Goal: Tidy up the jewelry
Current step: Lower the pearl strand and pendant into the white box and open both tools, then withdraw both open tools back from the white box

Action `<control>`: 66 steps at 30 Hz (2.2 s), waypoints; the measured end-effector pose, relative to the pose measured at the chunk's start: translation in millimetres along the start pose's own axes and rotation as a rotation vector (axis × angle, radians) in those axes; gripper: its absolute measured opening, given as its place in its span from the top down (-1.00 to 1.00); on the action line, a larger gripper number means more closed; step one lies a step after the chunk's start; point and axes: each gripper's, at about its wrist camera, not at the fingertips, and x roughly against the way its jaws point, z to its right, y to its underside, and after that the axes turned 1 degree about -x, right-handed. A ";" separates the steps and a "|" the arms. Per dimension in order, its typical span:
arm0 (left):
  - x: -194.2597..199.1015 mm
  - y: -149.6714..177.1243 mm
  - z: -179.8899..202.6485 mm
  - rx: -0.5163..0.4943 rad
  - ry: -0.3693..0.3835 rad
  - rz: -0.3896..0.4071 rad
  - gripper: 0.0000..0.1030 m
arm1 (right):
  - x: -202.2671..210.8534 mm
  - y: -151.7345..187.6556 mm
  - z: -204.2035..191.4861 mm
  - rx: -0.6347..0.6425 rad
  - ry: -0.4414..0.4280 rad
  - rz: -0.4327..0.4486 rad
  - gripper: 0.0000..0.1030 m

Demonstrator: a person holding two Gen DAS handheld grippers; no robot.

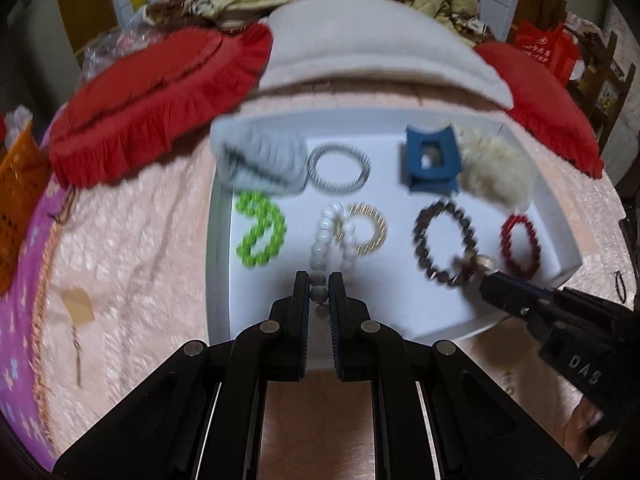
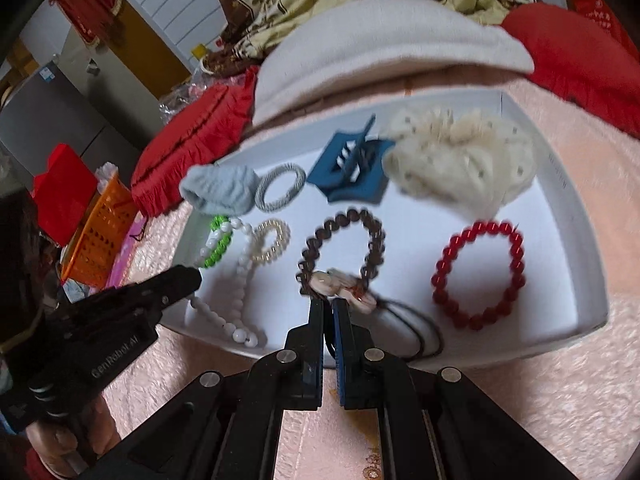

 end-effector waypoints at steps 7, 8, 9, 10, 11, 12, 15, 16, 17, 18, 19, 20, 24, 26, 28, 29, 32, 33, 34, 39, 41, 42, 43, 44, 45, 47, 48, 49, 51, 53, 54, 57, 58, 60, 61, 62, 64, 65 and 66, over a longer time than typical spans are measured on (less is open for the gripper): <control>-9.0 20.6 -10.7 0.062 0.032 -0.041 0.84 | 6.1 9.0 1.6 -0.004 -0.008 -0.006 0.91; -7.1 22.9 -11.2 0.064 0.037 -0.040 0.84 | 6.5 10.9 0.9 -0.003 -0.010 -0.011 0.91; -5.8 25.0 -11.4 0.064 0.042 -0.039 0.84 | 7.1 13.5 -0.5 0.003 -0.008 -0.013 0.91; -4.4 27.0 -11.4 0.063 0.044 -0.037 0.84 | 8.9 17.7 -3.4 0.020 0.000 -0.016 0.91; -2.1 30.3 -11.2 0.059 0.043 -0.033 0.84 | 9.6 20.2 -7.2 0.038 0.011 -0.016 0.91; -0.8 31.2 -11.3 0.056 0.039 -0.030 0.84 | 11.1 23.6 -10.0 0.058 0.022 -0.015 0.91; 2.9 35.8 -8.6 0.036 0.020 -0.019 0.84 | 13.0 30.0 -20.1 0.126 0.076 0.001 0.92; 3.9 36.4 -8.4 0.035 0.018 -0.017 0.84 | 12.2 30.3 -22.7 0.144 0.093 0.003 0.92; 4.7 35.9 -8.9 0.040 0.019 -0.016 0.84 | 11.5 29.9 -24.5 0.155 0.104 0.004 0.92; 6.0 35.7 -10.2 0.053 0.025 -0.018 0.84 | 11.0 29.4 -25.9 0.164 0.116 0.006 0.92; 7.2 36.1 -12.4 0.064 0.032 -0.021 0.84 | 9.9 28.2 -26.5 0.168 0.119 0.009 0.92; 8.2 35.7 -13.4 0.076 0.039 -0.022 0.84 | 9.6 27.6 -26.5 0.169 0.117 0.012 0.92; 11.1 35.0 -14.0 0.083 0.024 -0.017 0.83 | 7.5 23.2 -25.5 0.160 0.118 0.019 0.92; 10.7 34.7 -16.0 0.100 0.036 -0.023 0.83 | 8.1 21.4 -23.3 0.136 0.106 0.022 0.91; 12.1 34.3 -19.8 0.119 0.056 -0.030 0.82 | 10.4 20.2 -22.4 0.120 0.095 0.026 0.82; 15.1 34.3 -20.8 0.125 0.061 -0.027 0.81 | 12.8 19.6 -22.7 0.118 0.092 0.034 0.62; 26.6 34.8 -19.4 0.117 0.052 -0.003 0.51 | 25.3 19.3 -25.1 0.121 0.095 0.088 0.07; 30.9 35.5 -17.8 0.111 0.049 0.010 0.27 | 29.0 19.4 -26.2 0.125 0.105 0.102 0.07; 35.9 36.2 -16.3 0.103 0.041 0.029 0.17 | 31.2 19.3 -27.6 0.129 0.111 0.107 0.07; 61.7 45.8 -5.2 0.031 -0.036 0.111 0.04 | 45.9 26.7 -31.4 0.155 0.132 0.135 0.07; 69.6 51.7 -3.9 0.022 -0.059 0.132 0.04 | 51.2 31.6 -31.2 0.157 0.136 0.145 0.07; 74.4 55.5 -3.3 0.022 -0.065 0.141 0.04 | 54.2 35.3 -31.2 0.157 0.140 0.151 0.07; 79.4 59.6 -3.1 0.026 -0.068 0.149 0.04 | 57.3 38.3 -31.0 0.157 0.144 0.157 0.07; 83.2 63.0 -3.8 0.032 -0.068 0.155 0.03 | 60.2 41.2 -30.5 0.156 0.146 0.161 0.07; 87.4 67.2 -4.7 0.041 -0.069 0.160 0.04 | 63.9 44.5 -29.7 0.155 0.148 0.167 0.07; 93.2 73.0 -5.3 0.059 -0.073 0.162 0.03 | 70.8 51.5 -28.9 0.153 0.157 0.180 0.07; 96.7 77.1 -6.5 0.072 -0.077 0.160 0.03 | 74.3 55.6 -28.3 0.152 0.166 0.185 0.07; 99.2 80.8 -7.0 0.084 -0.078 0.157 0.03 | 76.8 59.1 -27.0 0.149 0.171 0.188 0.07; 104.2 87.9 -10.2 0.118 -0.081 0.146 0.03 | 80.6 64.8 -25.0 0.140 0.176 0.190 0.07; 108.8 93.5 -13.0 0.146 -0.082 0.139 0.03 | 83.6 71.8 -23.5 0.134 0.182 0.187 0.06; 111.3 96.0 -14.6 0.156 -0.087 0.138 0.03 | 84.4 73.8 -23.7 0.135 0.185 0.187 0.06; 120.4 103.8 -17.8 0.174 -0.113 0.146 0.03 | 88.9 83.7 -24.4 0.135 0.198 0.193 0.06; 123.2 106.3 -19.0 0.177 -0.122 0.150 0.03 | 90.6 87.2 -24.3 0.133 0.201 0.195 0.06; 130.1 111.7 -21.0 0.185 -0.141 0.159 0.03 | 93.0 92.8 -24.7 0.126 0.200 0.196 0.06; 132.8 114.2 -21.9 0.190 -0.145 0.162 0.03 | 94.2 96.5 -25.3 0.122 0.199 0.193 0.06; 136.5 117.5 -22.8 0.196 -0.149 0.165 0.03 | 95.4 98.8 -25.5 0.119 0.199 0.192 0.06; 141.9 123.0 -24.1 0.205 -0.152 0.173 0.03 | 97.9 104.7 -27.2 0.116 0.198 0.193 0.06; 144.5 125.9 -24.3 0.210 -0.156 0.176 0.03 | 99.0 106.9 -28.1 0.116 0.199 0.194 0.06; 147.5 129.0 -24.7 0.215 -0.161 0.181 0.03 | 99.8 109.0 -29.2 0.116 0.201 0.195 0.06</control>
